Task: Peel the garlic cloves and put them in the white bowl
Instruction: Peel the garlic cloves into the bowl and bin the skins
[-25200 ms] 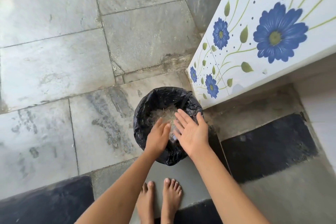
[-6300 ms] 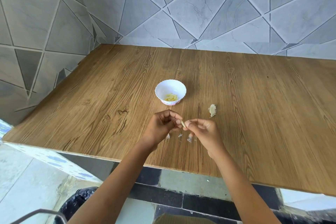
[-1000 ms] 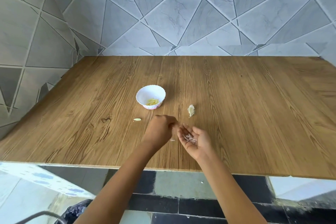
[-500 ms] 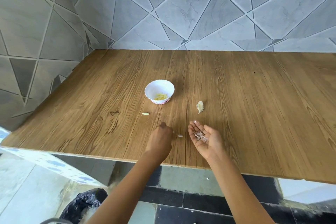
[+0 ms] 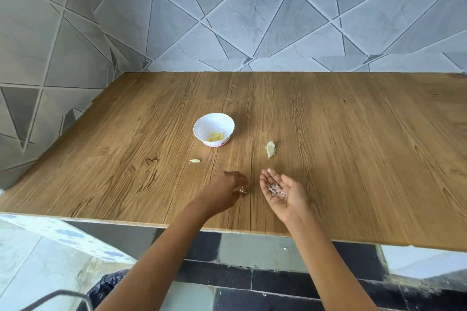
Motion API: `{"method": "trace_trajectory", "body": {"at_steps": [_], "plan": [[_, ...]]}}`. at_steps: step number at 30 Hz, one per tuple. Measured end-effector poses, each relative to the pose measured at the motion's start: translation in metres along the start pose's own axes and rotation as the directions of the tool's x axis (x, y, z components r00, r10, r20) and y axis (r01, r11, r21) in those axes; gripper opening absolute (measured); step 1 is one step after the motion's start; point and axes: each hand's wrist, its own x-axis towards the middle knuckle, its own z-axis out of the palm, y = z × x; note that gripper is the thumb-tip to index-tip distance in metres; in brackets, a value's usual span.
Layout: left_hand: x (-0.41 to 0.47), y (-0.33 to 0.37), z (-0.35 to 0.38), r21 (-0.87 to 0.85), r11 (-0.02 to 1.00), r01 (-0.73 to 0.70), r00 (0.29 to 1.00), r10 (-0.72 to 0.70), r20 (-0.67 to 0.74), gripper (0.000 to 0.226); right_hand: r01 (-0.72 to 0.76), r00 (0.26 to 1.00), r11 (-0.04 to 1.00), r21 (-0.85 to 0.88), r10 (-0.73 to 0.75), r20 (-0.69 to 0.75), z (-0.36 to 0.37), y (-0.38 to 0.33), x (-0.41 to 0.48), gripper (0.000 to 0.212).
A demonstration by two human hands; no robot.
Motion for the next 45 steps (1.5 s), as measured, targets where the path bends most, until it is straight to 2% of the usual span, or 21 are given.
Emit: {"method": "trace_trajectory", "body": {"at_steps": [5, 14, 16, 17, 19, 21, 23, 26, 30, 32, 35, 39, 42, 45], "plan": [[-0.003, -0.002, 0.006, 0.138, 0.988, -0.064, 0.997, 0.059, 0.041, 0.023, 0.008, 1.000, 1.000, -0.001, -0.008, -0.009, 0.001, 0.001, 0.002, 0.035], [0.015, 0.010, 0.005, 0.303, 0.953, -0.001, 1.000, -0.007, 0.023, 0.020, 0.019, 0.999, 1.000, 0.001, -0.018, -0.029, 0.003, 0.002, 0.004, 0.035], [0.018, 0.007, 0.002, 0.183, 0.982, 0.040, 0.999, -0.040, -0.001, 0.017, 0.014, 0.999, 1.000, -0.004, -0.014, -0.029, 0.003, 0.004, 0.003, 0.036], [0.019, 0.004, -0.002, 0.047, 0.995, 0.083, 0.996, -0.081, -0.033, 0.014, 0.017, 1.000, 1.000, -0.011, -0.018, -0.024, 0.003, 0.004, 0.002, 0.036], [0.019, -0.001, -0.012, -0.289, 0.949, 0.123, 0.982, -0.158, -0.101, 0.014, 0.022, 1.000, 0.999, -0.043, -0.022, -0.010, 0.005, 0.004, 0.000, 0.036], [0.017, 0.005, -0.025, -0.452, 0.888, 0.087, 0.981, -0.155, -0.117, 0.017, 0.019, 1.000, 0.999, -0.037, -0.019, -0.007, 0.009, 0.005, -0.002, 0.036], [0.018, 0.015, -0.031, -0.418, 0.909, 0.016, 0.990, -0.072, -0.120, 0.017, 0.014, 1.000, 1.000, -0.018, -0.014, -0.019, 0.014, 0.009, -0.002, 0.034], [0.021, 0.027, -0.026, -0.238, 0.970, -0.045, 0.988, 0.008, -0.156, 0.022, -0.011, 0.999, 1.000, -0.028, 0.010, -0.040, 0.019, 0.015, -0.001, 0.028], [0.018, 0.038, -0.019, -0.053, 0.997, 0.061, 0.978, -0.071, -0.197, 0.015, -0.040, 0.998, 0.999, 0.002, 0.040, -0.040, 0.022, 0.017, -0.004, 0.028], [0.017, 0.042, -0.019, -0.001, 0.998, 0.068, 0.971, -0.067, -0.231, 0.010, -0.036, 0.998, 0.999, 0.009, 0.036, -0.043, 0.023, 0.018, -0.004, 0.024], [0.017, 0.040, -0.017, -0.063, 0.994, 0.084, 0.966, -0.097, -0.240, 0.012, -0.036, 0.998, 0.999, 0.007, 0.037, -0.043, 0.023, 0.019, -0.001, 0.024], [0.015, 0.032, -0.013, -0.144, 0.988, 0.052, 0.979, -0.079, -0.190, 0.036, -0.017, 0.998, 1.000, -0.022, 0.016, -0.063, 0.023, 0.020, -0.001, 0.026], [0.012, 0.029, -0.013, -0.269, 0.962, 0.039, 0.958, -0.112, -0.264, 0.025, -0.010, 0.998, 1.000, -0.016, 0.009, -0.054, 0.026, 0.021, -0.002, 0.030], [0.006, 0.023, -0.014, -0.388, 0.916, 0.101, 0.904, -0.247, -0.349, 0.014, -0.014, 0.999, 1.000, -0.020, 0.013, -0.049, 0.026, 0.025, 0.000, 0.031]]}}
